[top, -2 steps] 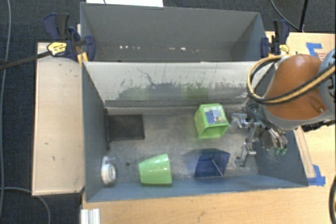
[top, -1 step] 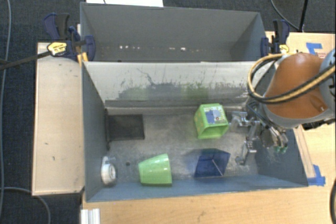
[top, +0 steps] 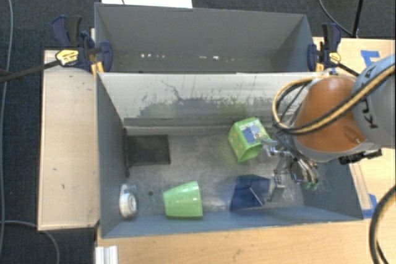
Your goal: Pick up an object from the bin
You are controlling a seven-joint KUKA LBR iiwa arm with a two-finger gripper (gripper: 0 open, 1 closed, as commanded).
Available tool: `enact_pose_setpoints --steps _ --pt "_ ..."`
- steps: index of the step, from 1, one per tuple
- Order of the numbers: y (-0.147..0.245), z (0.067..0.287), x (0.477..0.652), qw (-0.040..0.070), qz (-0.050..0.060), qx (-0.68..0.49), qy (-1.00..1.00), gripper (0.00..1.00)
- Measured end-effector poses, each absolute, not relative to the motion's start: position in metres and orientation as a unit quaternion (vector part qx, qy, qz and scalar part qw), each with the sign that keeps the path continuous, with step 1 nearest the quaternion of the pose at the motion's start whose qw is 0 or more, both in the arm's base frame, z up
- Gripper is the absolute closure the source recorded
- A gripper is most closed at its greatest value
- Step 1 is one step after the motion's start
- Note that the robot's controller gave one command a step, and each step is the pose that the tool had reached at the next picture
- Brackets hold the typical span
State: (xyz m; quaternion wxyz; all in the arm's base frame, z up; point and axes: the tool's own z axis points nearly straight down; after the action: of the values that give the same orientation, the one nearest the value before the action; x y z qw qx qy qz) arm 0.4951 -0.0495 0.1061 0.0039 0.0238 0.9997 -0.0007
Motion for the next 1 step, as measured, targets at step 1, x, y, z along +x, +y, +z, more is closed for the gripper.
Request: enact_pose_setpoints --steps 1 --pt "-0.0436 0.1014 0.4973 0.008 0.000 0.072 0.997 0.00"
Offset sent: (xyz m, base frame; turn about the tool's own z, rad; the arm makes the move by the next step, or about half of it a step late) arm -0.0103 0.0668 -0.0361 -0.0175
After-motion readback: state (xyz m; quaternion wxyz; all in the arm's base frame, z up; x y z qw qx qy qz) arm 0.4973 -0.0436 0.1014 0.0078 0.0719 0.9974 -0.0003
